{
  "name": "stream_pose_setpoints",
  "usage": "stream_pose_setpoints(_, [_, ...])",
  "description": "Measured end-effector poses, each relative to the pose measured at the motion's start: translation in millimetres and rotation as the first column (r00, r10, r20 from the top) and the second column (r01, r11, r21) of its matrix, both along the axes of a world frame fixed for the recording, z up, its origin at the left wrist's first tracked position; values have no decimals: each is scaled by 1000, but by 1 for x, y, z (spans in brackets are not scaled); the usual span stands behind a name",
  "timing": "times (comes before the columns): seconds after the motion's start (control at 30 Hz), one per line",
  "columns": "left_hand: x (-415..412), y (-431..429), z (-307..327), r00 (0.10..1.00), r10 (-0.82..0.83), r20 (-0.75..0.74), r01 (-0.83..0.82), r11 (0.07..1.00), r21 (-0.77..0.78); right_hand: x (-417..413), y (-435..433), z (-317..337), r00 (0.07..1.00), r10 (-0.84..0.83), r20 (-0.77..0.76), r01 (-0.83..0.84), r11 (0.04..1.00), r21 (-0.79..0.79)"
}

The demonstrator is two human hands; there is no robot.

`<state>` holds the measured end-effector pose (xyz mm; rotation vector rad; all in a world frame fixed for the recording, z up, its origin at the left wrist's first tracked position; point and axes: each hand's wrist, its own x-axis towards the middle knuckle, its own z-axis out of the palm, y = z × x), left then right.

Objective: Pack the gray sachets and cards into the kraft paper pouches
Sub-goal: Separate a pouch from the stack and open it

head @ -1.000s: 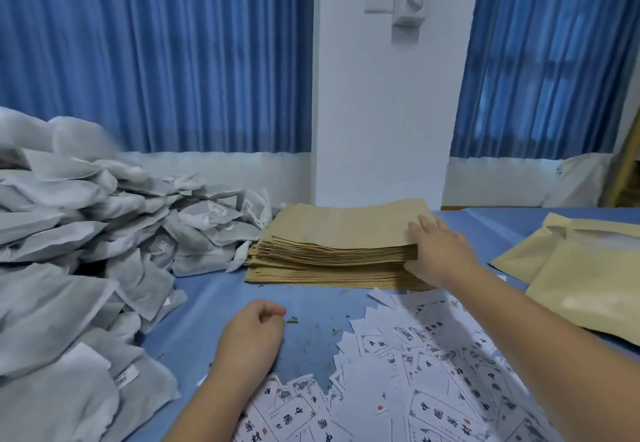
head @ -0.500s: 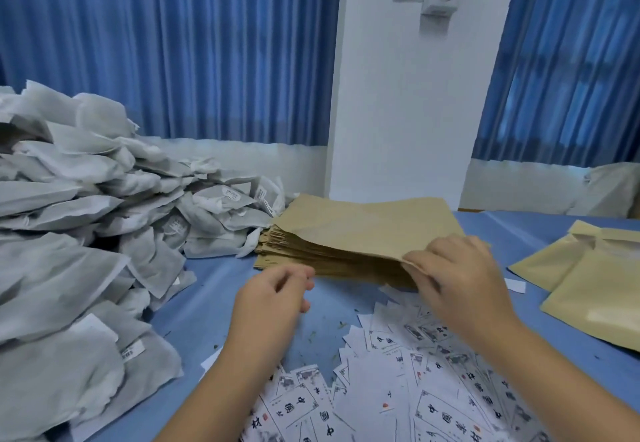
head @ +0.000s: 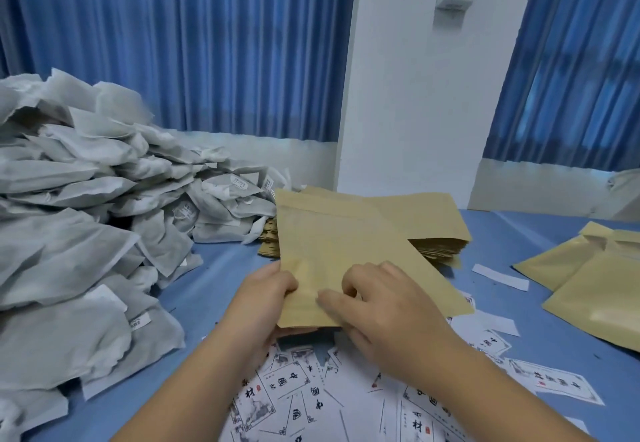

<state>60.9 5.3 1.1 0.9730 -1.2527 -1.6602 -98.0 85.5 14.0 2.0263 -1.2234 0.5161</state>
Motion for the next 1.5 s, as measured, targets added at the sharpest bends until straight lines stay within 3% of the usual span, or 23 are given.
stream_pose_setpoints(0.1, [7, -9, 0, 996, -68, -52, 73, 994, 84, -2, 1, 1, 998, -57, -38, 62, 987, 148])
stream_pose_setpoints(0.23, [7, -14, -2, 959, -99, -265, 160, 963, 218, 0, 0, -1, 968, -245, -50, 249, 933, 261])
stream_pose_setpoints(0.33, [2, -10, -1, 919, -230, -321, 275, 956, 103, 2, -3, -2, 935, -352, 33, 333, 909, 252])
stream_pose_setpoints(0.43, [-8, 4, -4, 931, -341, -133, 335, 940, -67, 9, -4, 1, 899, -433, 62, 404, 876, 263])
stream_pose_setpoints(0.53, [-16, 12, -7, 949, -314, -43, 307, 945, -112, 13, -3, 4, 917, -392, 75, 362, 896, 258])
stream_pose_setpoints(0.7, [-13, 6, -7, 982, -142, -124, 142, 990, -13, 4, 0, 10, 959, -268, 95, 228, 926, 301])
stream_pose_setpoints(0.93, [-5, -5, -3, 972, -35, -234, 69, 988, 140, 20, 5, 7, 949, -312, 55, 261, 869, 420])
stream_pose_setpoints(1.1, [-12, 7, -1, 924, -205, -322, 229, 973, 40, 19, 3, 11, 891, -402, 210, 276, 848, 452])
stream_pose_setpoints(1.33, [-11, 14, -1, 926, -248, -284, 251, 968, -28, 13, 9, 13, 901, -347, 261, 213, 878, 429])
stream_pose_setpoints(1.5, [-10, 15, -2, 872, -306, -382, 320, 947, -29, 10, 4, 12, 813, -295, 502, 49, 894, 446])
